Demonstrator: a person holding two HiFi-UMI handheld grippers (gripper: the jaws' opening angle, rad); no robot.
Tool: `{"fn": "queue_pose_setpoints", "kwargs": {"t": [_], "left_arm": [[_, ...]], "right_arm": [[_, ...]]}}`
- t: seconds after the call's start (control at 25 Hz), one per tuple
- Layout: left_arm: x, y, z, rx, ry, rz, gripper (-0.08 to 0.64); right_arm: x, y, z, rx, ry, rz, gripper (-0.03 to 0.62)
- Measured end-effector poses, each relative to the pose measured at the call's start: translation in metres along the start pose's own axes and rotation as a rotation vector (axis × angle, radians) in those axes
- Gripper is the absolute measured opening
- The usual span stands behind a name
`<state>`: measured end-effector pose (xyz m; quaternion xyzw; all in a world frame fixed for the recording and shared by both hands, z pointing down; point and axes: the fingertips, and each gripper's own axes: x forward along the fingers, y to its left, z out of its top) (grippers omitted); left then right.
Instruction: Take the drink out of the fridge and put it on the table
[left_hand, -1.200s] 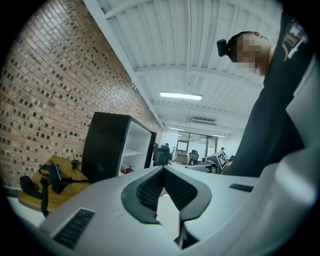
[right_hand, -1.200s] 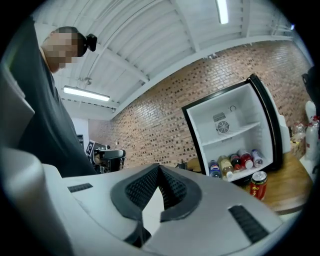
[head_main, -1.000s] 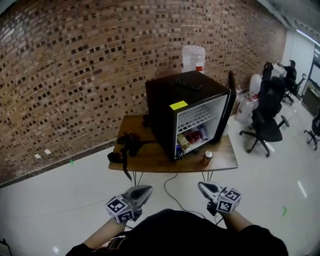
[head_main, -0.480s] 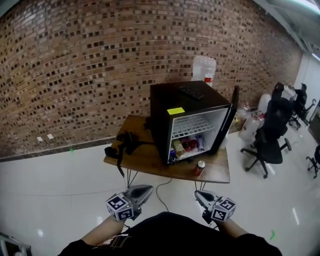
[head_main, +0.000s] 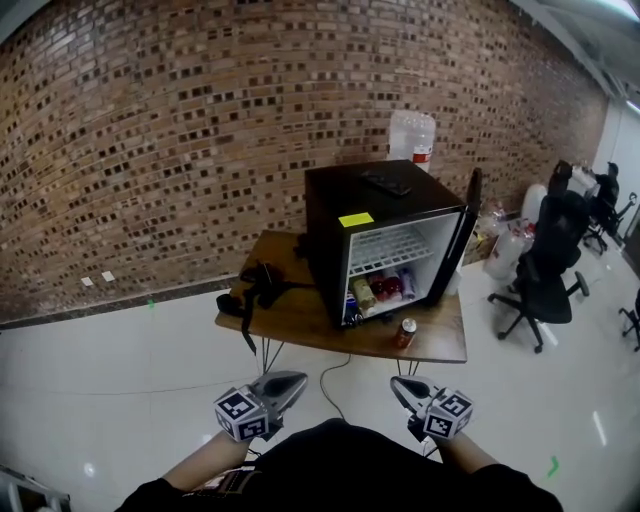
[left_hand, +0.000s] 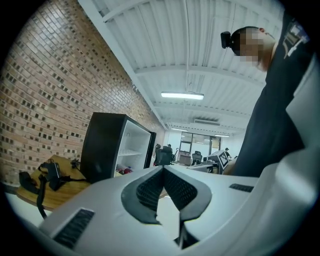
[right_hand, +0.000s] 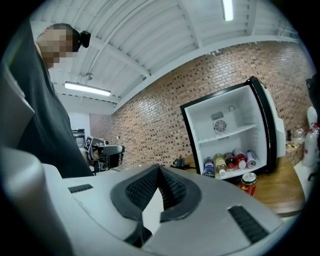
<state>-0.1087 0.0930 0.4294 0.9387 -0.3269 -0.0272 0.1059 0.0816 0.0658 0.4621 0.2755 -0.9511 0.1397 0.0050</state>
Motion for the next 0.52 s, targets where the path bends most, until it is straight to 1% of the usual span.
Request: {"fn": "queue_pose_setpoints", "kwargs": {"t": [0.52], "left_arm": [[-0.020, -0.004, 0.006, -0.017, -0.029, -0.006, -0.006]], "right_arm": [[-0.004, 0.020, 0.000, -0.009, 0.001, -0.026, -0.009]]}}
